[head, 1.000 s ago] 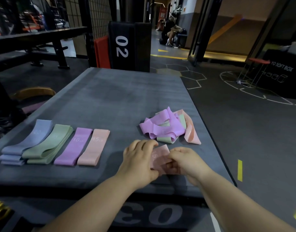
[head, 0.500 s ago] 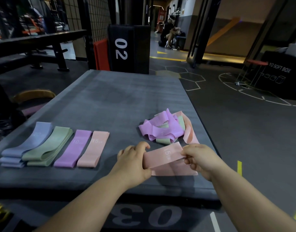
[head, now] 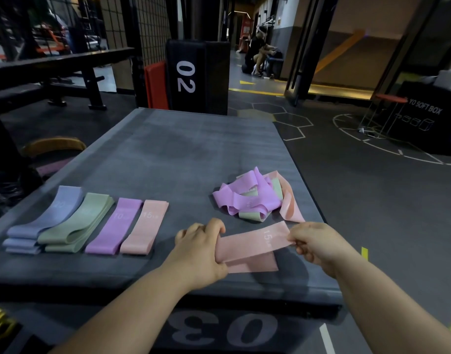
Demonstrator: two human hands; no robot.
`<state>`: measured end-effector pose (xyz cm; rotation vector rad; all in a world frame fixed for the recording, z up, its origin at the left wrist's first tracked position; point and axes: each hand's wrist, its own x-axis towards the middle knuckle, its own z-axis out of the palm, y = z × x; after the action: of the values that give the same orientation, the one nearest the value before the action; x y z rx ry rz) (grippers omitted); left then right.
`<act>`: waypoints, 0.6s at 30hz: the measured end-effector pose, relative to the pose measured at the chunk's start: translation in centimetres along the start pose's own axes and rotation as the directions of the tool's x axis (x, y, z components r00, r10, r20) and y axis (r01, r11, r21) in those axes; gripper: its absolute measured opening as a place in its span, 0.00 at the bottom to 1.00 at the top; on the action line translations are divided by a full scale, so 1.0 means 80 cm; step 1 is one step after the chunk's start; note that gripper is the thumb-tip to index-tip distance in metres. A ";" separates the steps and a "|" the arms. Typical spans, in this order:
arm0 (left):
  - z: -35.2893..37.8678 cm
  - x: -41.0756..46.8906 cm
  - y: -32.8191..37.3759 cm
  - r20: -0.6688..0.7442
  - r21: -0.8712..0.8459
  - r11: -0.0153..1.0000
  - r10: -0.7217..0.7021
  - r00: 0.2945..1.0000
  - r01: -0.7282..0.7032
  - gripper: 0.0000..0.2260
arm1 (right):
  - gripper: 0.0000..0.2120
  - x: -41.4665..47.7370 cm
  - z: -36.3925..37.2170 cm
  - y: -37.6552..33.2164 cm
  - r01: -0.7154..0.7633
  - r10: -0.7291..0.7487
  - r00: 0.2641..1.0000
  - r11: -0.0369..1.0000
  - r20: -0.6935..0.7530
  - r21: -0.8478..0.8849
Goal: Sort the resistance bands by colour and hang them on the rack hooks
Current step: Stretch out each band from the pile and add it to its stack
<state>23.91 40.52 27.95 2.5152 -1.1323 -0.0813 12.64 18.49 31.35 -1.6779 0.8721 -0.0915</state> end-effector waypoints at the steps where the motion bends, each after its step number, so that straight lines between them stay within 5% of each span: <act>1: 0.001 -0.001 -0.002 0.019 0.007 1.000 -0.001 1.000 0.001 0.24 | 0.07 0.000 0.000 0.003 -0.010 0.011 1.000 0.999 0.022 -0.043; 9: -0.011 -0.001 -0.011 0.089 -0.104 0.994 -0.034 0.995 0.043 0.16 | 0.07 -0.003 0.015 0.011 -0.004 0.023 0.994 0.985 0.108 -0.173; 18: -0.009 0.002 -0.031 0.122 -0.081 0.995 -0.054 0.991 0.065 0.13 | 0.04 -0.002 0.029 0.018 0.041 -0.030 0.999 0.899 0.032 -0.435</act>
<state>25.91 42.14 27.73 2.4970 -1.0751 -0.2944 12.98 20.44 29.44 -2.1092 0.8875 0.1098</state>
